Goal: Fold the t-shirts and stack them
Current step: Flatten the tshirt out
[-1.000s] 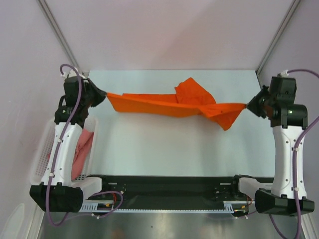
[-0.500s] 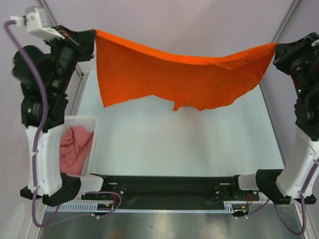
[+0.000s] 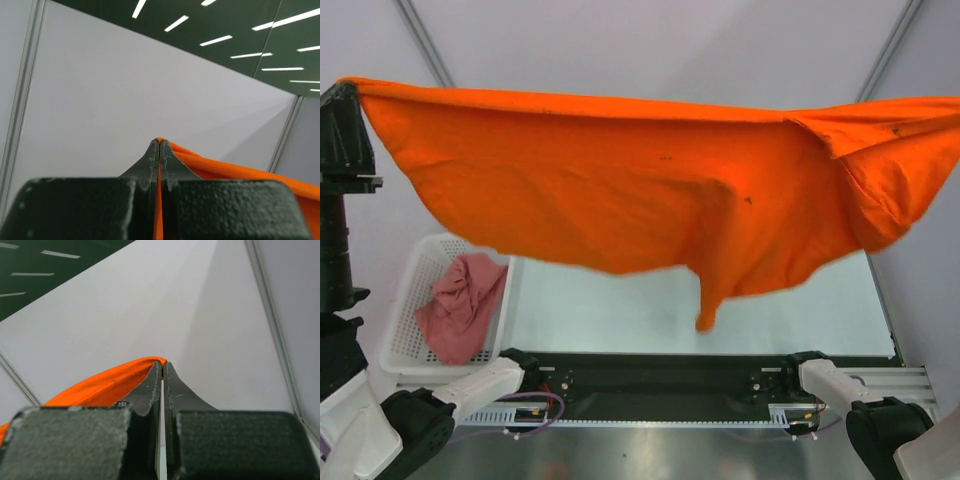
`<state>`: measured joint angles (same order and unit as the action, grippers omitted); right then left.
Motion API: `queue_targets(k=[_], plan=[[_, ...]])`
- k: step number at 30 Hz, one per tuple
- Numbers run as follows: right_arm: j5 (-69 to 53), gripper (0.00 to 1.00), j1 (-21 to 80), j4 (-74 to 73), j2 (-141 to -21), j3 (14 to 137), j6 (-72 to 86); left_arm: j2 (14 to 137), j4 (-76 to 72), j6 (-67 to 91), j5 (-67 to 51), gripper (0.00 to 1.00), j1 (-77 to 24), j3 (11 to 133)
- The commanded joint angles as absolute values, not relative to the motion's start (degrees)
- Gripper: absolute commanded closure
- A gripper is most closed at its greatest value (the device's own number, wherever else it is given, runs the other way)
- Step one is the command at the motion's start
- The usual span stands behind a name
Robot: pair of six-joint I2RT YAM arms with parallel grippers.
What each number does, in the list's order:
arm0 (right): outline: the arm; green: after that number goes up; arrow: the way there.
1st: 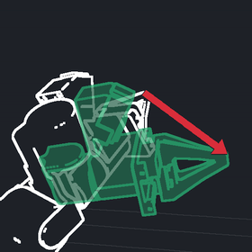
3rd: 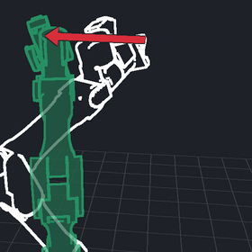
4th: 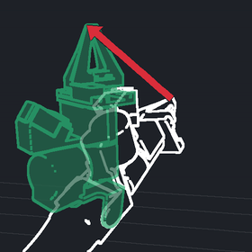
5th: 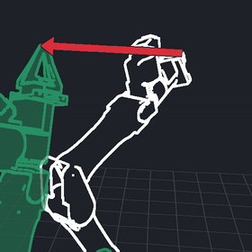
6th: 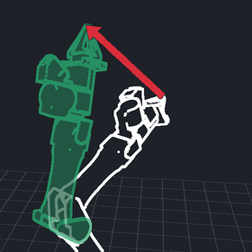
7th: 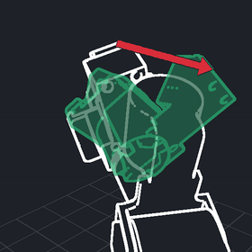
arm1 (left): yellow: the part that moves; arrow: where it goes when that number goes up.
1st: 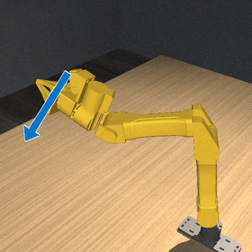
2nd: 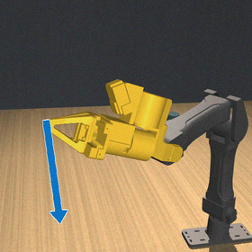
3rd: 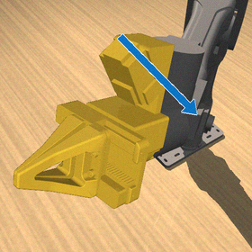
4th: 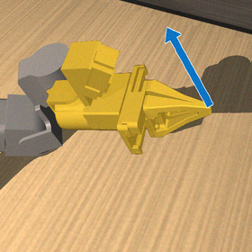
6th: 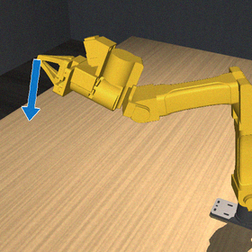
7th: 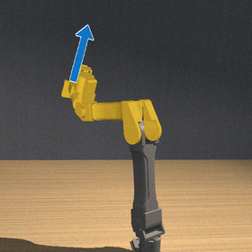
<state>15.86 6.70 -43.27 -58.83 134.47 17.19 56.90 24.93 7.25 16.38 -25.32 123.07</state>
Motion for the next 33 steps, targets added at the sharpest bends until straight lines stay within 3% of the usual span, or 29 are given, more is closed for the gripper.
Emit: queue_targets(k=[1, 6, 15, 18, 26, 33], plan=[[23.3, 1.0, 6.9, -41.6, -63.0, 131.7, 14.9, 61.5, 23.3, 2.9, 22.6, 1.0, -25.7, 118.6], [25.8, 1.0, 6.9, -37.7, -64.2, 122.4, 14.9, 68.2, 23.0, 2.4, 24.6, 1.0, -25.6, 111.2], [24.6, 1.0, 2.9, -22.1, -66.7, 88.3, 16.3, 81.0, 9.6, 3.5, 18.1, 1.0, -20.2, 84.4], [22.5, 1.0, 0.5, -15.3, -70.6, 79.2, 17.0, 87.5, 3.9, 4.7, 15.7, 1.0, -17.9, 82.2], [16.8, 1.0, -4.0, -7.9, -88.6, 77.2, 20.6, 117.7, 4.1, 11.0, 9.7, 1.0, -14.2, 98.2], [12.8, 1.0, -4.8, -8.4, -101.6, 85.9, 16.8, 125.9, 5.4, 13.0, 7.5, 1.0, -12.1, 107.4]])
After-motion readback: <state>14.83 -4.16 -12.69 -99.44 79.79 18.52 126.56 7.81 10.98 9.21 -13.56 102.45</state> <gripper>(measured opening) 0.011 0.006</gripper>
